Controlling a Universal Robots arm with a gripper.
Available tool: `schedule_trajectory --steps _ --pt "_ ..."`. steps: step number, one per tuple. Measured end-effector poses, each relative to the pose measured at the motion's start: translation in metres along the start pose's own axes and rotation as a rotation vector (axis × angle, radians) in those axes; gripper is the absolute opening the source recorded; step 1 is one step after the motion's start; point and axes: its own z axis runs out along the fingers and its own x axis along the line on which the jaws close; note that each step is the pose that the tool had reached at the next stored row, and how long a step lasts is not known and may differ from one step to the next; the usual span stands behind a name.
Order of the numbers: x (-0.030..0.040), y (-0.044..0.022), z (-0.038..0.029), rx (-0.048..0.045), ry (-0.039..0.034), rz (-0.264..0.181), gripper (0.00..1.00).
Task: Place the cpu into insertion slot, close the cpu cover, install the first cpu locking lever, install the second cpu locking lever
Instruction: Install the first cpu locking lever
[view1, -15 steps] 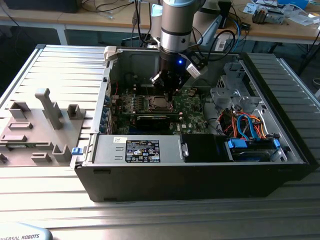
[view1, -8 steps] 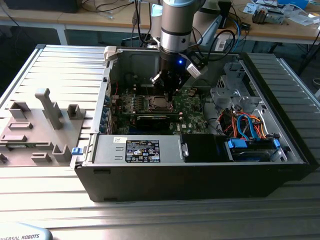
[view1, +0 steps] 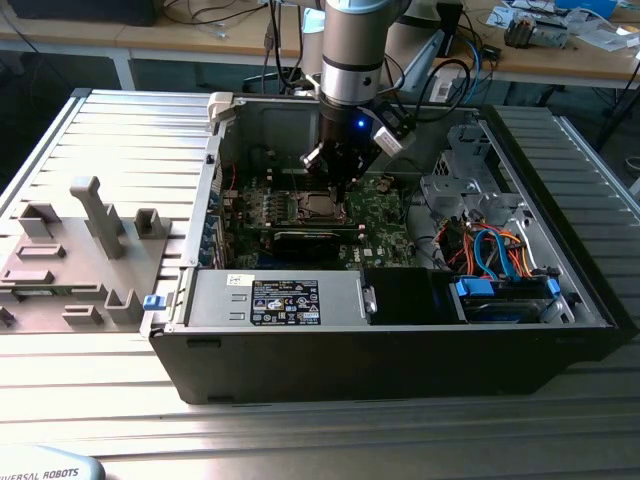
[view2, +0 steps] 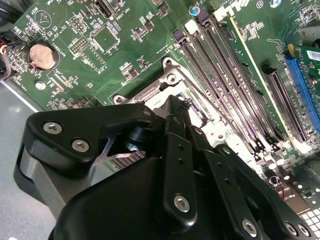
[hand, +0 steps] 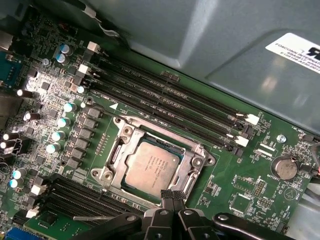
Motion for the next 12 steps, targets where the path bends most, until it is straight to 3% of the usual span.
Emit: schedule_trajectory --steps 12 --pt "0.0000 0.0000 0.0000 0.0002 -0.0012 -0.018 0.11"
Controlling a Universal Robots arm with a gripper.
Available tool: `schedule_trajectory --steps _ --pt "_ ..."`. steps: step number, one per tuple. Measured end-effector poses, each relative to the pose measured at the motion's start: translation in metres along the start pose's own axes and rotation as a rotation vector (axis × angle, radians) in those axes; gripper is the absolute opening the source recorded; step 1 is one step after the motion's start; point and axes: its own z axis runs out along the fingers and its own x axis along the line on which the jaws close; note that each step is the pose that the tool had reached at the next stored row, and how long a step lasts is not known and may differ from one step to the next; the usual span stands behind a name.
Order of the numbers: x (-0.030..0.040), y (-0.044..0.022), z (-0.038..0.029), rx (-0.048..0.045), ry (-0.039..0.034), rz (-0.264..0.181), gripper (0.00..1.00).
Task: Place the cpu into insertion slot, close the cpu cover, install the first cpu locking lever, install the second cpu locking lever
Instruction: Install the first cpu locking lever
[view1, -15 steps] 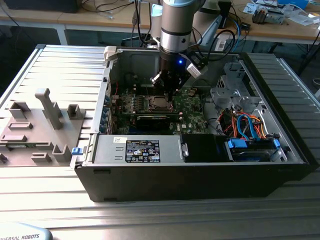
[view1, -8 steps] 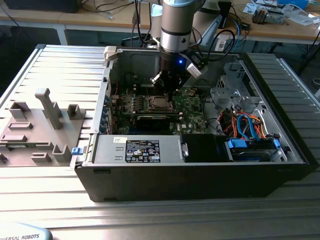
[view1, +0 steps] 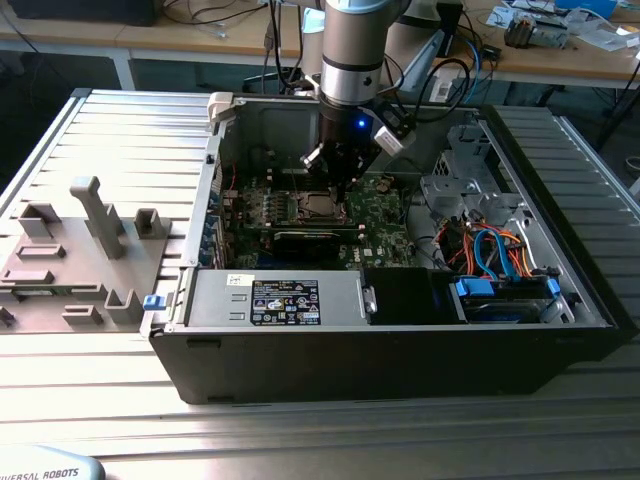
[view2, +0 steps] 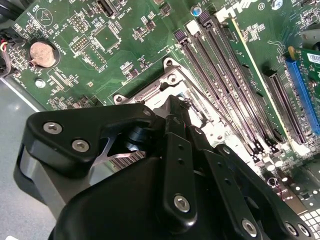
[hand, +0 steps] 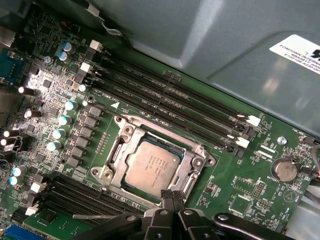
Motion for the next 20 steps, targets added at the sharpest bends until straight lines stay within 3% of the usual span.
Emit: schedule_trajectory --steps 20 --pt "0.0000 0.0000 0.0000 0.0004 -0.0021 -0.031 0.11"
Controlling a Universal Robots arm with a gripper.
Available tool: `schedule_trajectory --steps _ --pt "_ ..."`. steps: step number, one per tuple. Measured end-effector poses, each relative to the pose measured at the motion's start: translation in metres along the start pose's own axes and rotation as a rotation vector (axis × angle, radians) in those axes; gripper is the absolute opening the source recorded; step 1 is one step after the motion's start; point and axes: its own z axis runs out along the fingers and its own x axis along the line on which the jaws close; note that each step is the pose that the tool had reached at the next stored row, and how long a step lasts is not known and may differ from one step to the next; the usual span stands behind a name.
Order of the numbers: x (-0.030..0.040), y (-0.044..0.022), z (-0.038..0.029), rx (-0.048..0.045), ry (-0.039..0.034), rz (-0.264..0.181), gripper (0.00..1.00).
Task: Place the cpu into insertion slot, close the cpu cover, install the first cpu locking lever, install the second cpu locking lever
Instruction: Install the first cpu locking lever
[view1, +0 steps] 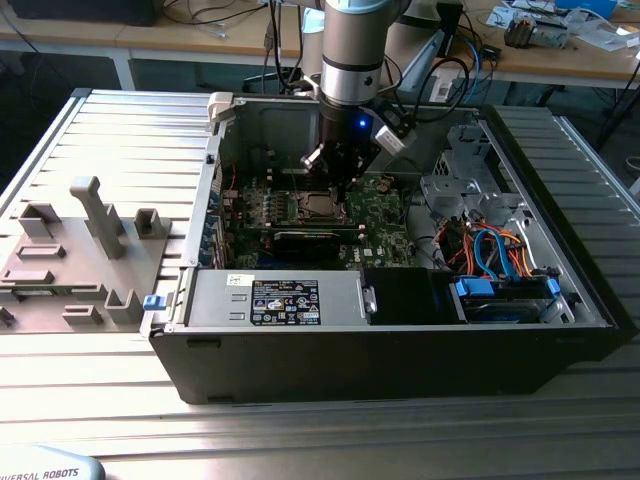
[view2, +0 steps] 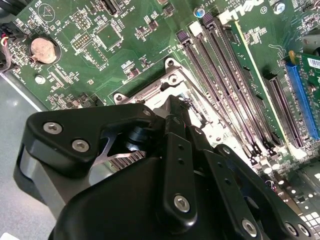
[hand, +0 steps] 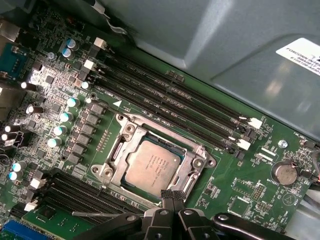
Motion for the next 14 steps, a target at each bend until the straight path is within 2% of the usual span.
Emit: schedule_trajectory --steps 14 --pt "0.0000 0.0000 0.0000 0.0002 -0.0015 -0.021 0.11"
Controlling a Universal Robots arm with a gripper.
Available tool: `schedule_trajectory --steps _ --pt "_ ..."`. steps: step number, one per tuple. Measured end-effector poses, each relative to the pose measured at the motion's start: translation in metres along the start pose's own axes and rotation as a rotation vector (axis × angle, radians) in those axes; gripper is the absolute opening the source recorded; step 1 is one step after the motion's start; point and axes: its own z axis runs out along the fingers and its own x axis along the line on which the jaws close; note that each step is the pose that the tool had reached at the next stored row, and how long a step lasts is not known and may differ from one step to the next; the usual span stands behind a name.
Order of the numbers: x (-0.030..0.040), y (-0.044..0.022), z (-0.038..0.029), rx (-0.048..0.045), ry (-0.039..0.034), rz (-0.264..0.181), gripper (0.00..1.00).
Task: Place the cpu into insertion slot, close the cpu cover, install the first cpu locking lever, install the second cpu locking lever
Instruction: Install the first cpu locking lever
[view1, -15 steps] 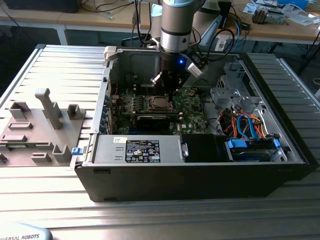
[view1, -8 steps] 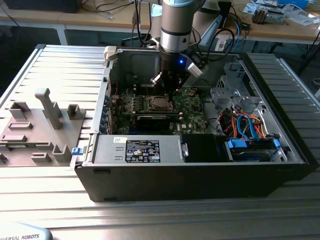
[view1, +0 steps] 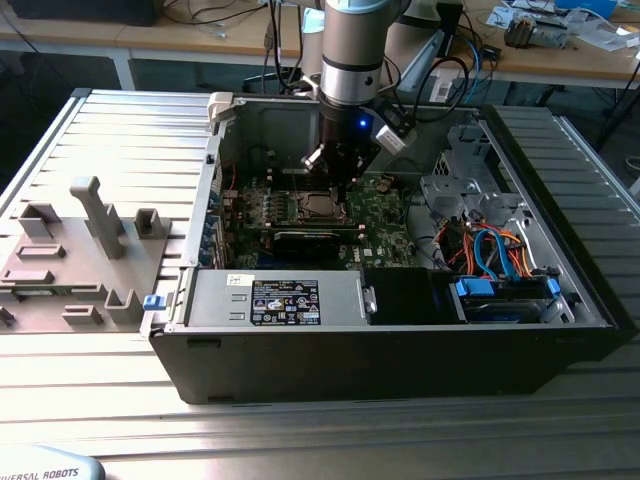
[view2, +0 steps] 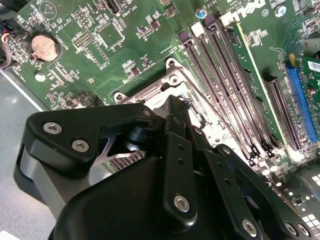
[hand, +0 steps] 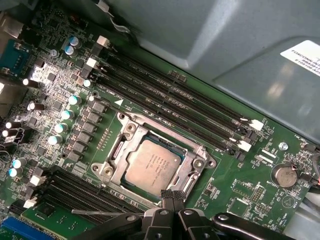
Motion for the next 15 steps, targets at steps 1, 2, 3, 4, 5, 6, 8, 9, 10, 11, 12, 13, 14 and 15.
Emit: schedule_trajectory --steps 1,2,3,4,5,6,8,9,10,11,12,13,14,15 --pt "0.0000 0.0000 0.0000 0.0000 -0.0001 -0.002 0.11" --pt "0.0000 0.0000 0.0000 0.0000 -0.0002 -0.003 0.11" --pt "0.0000 0.0000 0.0000 0.0000 -0.0003 -0.004 0.11" --pt "0.0000 0.0000 0.0000 0.0001 -0.0004 -0.005 0.11" --pt "0.0000 0.0000 0.0000 0.0001 -0.0005 -0.007 0.11" --pt "0.0000 0.0000 0.0000 0.0001 -0.0005 -0.008 0.11" --pt "0.0000 0.0000 0.0000 0.0001 -0.0007 -0.011 0.11" --pt "0.0000 0.0000 0.0000 0.0002 -0.0008 -0.012 0.11" --pt "0.0000 0.0000 0.0000 0.0002 -0.0009 -0.013 0.11" --pt "0.0000 0.0000 0.0000 0.0002 -0.0010 -0.015 0.11" --pt "0.0000 0.0000 0.0000 0.0002 -0.0010 -0.016 0.11" --pt "0.0000 0.0000 0.0000 0.0002 -0.0011 -0.017 0.11" --pt "0.0000 0.0000 0.0000 0.0002 -0.0013 -0.019 0.11" --pt "0.0000 0.0000 0.0000 0.0003 -0.0014 -0.021 0.11"
